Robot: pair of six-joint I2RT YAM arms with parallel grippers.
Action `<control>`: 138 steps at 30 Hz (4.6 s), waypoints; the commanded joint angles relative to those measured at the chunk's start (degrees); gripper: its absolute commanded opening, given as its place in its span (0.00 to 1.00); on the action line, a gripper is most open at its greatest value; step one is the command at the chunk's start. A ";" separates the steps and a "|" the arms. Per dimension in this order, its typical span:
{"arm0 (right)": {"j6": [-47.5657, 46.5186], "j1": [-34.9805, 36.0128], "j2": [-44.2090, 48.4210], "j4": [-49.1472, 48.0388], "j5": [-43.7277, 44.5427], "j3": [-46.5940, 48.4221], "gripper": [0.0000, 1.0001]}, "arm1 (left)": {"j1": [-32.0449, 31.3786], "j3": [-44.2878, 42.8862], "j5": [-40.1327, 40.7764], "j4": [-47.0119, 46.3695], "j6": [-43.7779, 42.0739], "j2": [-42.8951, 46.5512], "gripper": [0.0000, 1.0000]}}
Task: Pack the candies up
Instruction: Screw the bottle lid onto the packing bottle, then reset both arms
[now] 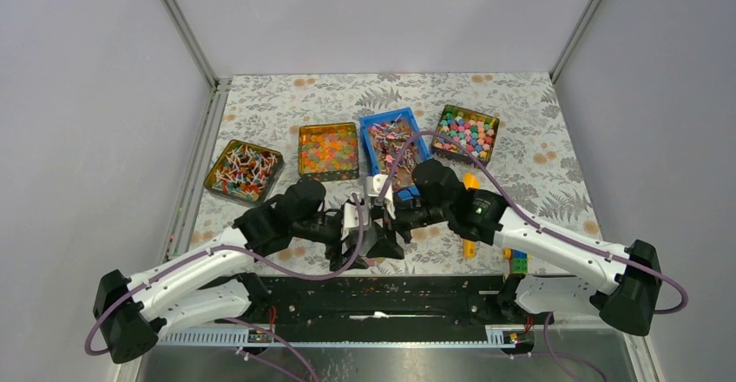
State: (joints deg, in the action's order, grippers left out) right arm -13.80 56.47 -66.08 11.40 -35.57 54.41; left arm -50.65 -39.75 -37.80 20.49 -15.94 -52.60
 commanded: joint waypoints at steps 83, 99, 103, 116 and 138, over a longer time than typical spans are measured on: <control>10.18 -2.63 6.42 -30.98 27.36 -27.14 1.00 | 1.64 12.70 21.29 -38.18 26.03 13.05 0.99; 17.11 -15.24 12.29 -28.09 22.22 -28.15 0.99 | 19.09 34.45 17.42 -63.75 55.28 19.09 0.99; 18.02 -20.09 14.08 -26.48 19.82 -28.82 1.00 | 26.38 40.17 15.99 -67.60 62.74 21.43 0.99; 22.09 -32.21 17.78 -22.21 15.53 -30.04 1.00 | 42.82 44.99 6.16 -67.73 69.58 21.08 0.99; 21.10 -39.02 20.25 -16.05 16.63 -30.05 1.00 | 50.37 23.04 6.75 -33.59 42.94 12.61 0.99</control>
State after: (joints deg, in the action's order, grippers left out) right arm 7.90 18.70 -46.85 -5.32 -19.09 24.45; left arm -0.67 -11.77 -32.86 -19.44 35.31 -39.13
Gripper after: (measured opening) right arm 0.993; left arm 0.989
